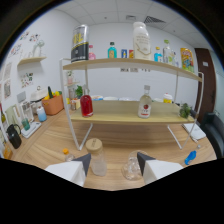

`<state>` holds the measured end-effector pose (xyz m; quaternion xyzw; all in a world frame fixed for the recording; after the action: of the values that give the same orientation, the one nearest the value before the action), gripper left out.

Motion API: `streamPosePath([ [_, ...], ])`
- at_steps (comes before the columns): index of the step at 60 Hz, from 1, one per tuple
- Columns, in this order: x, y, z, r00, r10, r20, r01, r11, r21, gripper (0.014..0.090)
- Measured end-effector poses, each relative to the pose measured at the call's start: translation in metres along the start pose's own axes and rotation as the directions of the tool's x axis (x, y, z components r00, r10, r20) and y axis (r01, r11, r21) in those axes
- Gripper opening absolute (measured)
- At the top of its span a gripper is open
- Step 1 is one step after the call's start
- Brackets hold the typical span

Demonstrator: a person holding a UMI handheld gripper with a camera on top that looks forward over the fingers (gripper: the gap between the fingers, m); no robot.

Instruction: Make me a cup of Mount Fuji.

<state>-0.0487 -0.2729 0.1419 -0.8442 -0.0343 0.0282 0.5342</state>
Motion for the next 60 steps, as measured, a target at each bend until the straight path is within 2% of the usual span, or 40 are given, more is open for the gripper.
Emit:
streamPosePath([
  [5, 0.019, 0.0, -0.016, 1.0, 0.01, -0.024, -0.011, 0.999, -0.041, 0.0858],
  [13, 0.047, 0.003, -0.042, 0.995, 0.042, -0.09, -0.056, 0.984, -0.166, 0.0851],
  [19, 0.055, -0.038, -0.06, 0.994, 0.044, -0.096, -0.059, 0.987, -0.152, 0.0855],
  [25, 0.057, -0.099, -0.072, 0.995, 0.056, -0.082, -0.062, 0.995, -0.079, 0.0856],
  [34, 0.065, -0.206, -0.074, 0.996, 0.056, -0.075, -0.048, 0.993, 0.108, 0.0857],
  [40, 0.074, -0.267, -0.062, 0.996, 0.036, -0.08, -0.014, 0.967, 0.255, 0.0855],
  [46, 0.074, -0.304, -0.035, 0.997, 0.013, -0.076, 0.014, 0.94, 0.34, 0.0853],
  [52, 0.078, -0.318, -0.004, 0.997, 0.001, -0.076, 0.027, 0.929, 0.368, 0.0826],
  [60, 0.084, -0.313, 0.037, 0.997, -0.015, -0.082, 0.041, 0.946, 0.322, 0.0735],
])
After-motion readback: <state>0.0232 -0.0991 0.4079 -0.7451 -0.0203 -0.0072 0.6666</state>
